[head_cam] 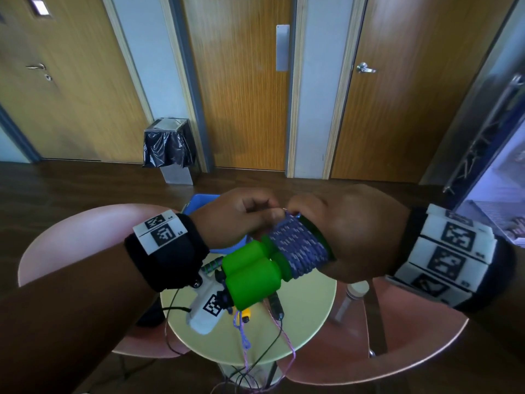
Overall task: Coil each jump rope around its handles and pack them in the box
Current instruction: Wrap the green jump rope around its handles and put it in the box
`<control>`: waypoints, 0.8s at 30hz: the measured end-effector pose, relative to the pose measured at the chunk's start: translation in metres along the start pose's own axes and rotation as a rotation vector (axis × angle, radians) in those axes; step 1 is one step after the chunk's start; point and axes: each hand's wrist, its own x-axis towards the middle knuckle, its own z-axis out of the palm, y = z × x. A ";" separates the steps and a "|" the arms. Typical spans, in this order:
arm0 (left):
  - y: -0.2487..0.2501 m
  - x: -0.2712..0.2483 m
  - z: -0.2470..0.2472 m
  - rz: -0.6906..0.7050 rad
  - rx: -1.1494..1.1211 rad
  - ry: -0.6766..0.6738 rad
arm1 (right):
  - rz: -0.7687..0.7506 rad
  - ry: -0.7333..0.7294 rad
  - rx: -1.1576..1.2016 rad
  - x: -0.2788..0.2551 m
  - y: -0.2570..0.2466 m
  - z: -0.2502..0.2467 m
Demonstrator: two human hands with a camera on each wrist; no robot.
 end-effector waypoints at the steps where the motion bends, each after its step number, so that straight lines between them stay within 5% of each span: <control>1: 0.001 0.000 0.000 -0.002 -0.048 0.007 | 0.014 0.018 0.014 0.000 -0.002 -0.004; 6: -0.004 0.003 0.000 0.037 -0.334 -0.087 | 0.140 0.113 0.060 0.005 -0.013 -0.009; 11: -0.049 -0.005 0.035 0.109 -0.401 0.238 | 0.268 0.157 0.119 0.012 -0.021 -0.001; 13: -0.057 -0.008 0.050 -0.033 -0.621 0.366 | 0.312 0.159 0.140 0.015 -0.023 0.003; 14: -0.048 -0.010 0.047 -0.075 -0.691 0.316 | 0.339 0.150 0.143 0.016 -0.024 0.004; 16: -0.039 -0.017 0.053 0.038 -0.345 0.363 | 0.399 0.145 0.171 0.019 -0.023 0.007; 19: -0.023 -0.012 0.077 0.015 -0.695 0.397 | 0.474 0.226 0.225 0.026 -0.017 0.010; 24: -0.019 -0.012 0.079 -0.128 -0.404 0.507 | 0.538 0.212 0.182 0.035 -0.006 0.024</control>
